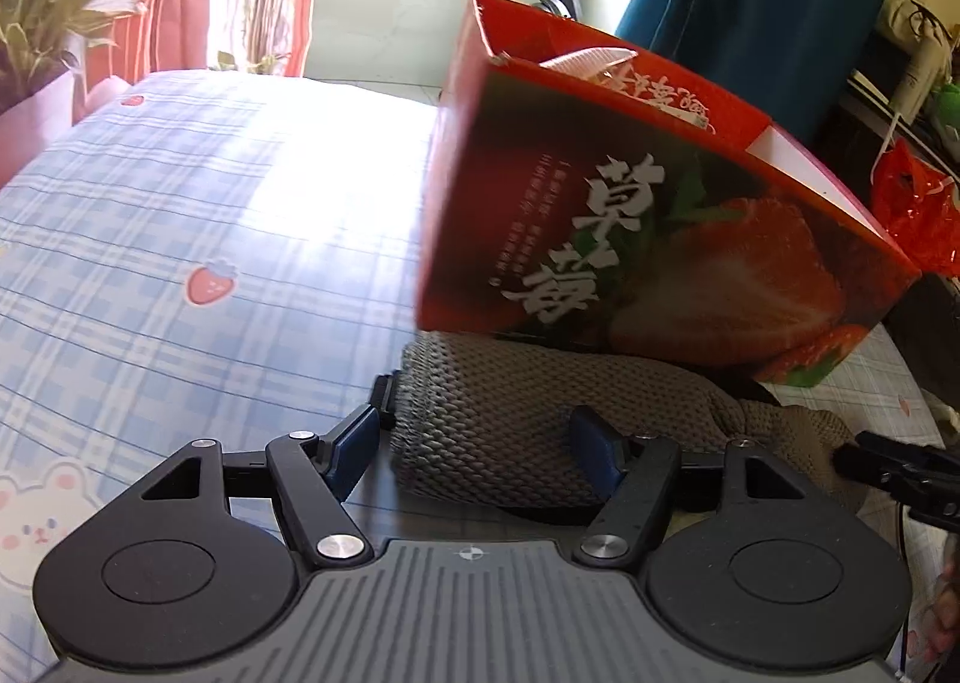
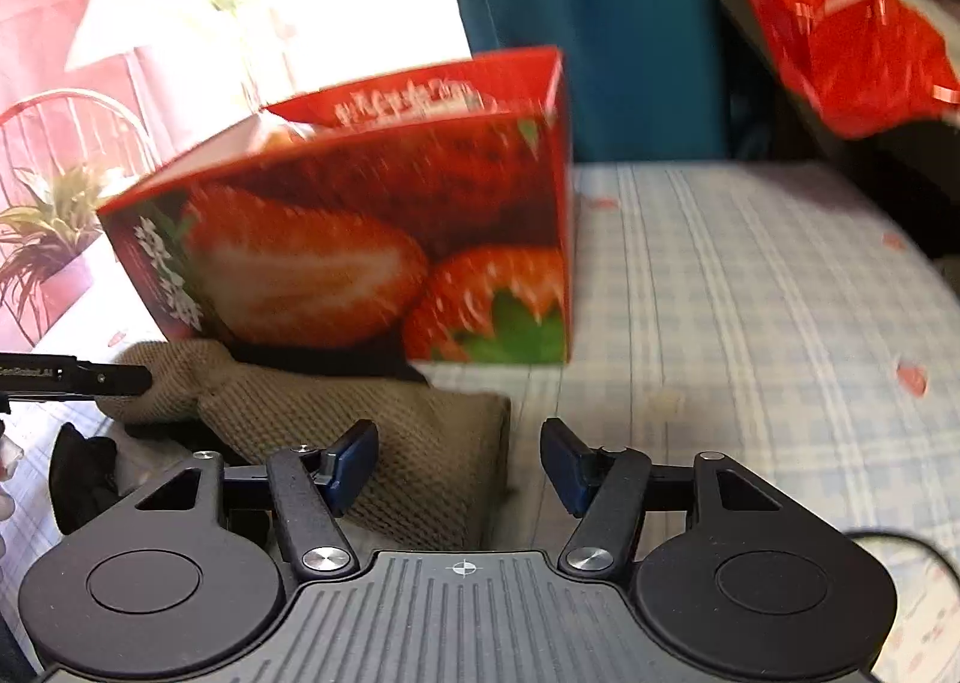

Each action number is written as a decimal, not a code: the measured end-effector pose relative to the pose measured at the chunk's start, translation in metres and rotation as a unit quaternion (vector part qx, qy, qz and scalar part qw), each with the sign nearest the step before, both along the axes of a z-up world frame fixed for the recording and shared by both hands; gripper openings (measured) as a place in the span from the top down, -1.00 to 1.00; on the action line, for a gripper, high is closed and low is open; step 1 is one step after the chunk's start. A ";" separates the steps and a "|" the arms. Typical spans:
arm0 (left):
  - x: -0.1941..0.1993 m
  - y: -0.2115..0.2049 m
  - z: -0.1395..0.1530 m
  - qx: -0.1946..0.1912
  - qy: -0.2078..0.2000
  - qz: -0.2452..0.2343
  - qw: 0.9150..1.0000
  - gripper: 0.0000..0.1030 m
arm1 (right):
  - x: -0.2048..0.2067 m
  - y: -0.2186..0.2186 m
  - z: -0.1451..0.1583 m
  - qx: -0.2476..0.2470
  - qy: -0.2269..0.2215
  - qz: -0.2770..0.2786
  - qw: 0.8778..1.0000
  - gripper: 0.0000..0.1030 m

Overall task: Organize soft objects
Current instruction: 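Grasp the grey knit cloth with the left tool while the right tool grasps it too, then lift the grey knit cloth with both tools toward the box, then lower the grey cloth into the box and open both tools, then move both tools back to the black eye mask on the table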

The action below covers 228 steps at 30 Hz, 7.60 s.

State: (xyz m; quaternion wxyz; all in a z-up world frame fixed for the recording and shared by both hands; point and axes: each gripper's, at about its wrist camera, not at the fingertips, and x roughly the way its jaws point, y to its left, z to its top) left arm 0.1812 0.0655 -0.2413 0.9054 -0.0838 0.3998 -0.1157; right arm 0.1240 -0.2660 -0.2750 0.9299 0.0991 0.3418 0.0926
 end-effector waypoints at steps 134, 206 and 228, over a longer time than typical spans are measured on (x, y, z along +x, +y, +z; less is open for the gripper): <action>0.056 -0.055 0.115 0.072 -0.137 -0.074 0.985 0.57 | 0.095 0.017 0.127 -0.026 -0.113 0.074 0.991 0.90; -0.101 -0.017 0.026 0.046 -0.081 -0.032 0.995 -0.50 | -0.062 0.048 -0.004 0.030 0.031 0.056 0.997 0.73; -0.091 -0.019 0.020 0.016 -0.053 -0.049 0.997 -0.30 | -0.063 0.040 -0.006 0.022 0.009 0.043 0.999 0.71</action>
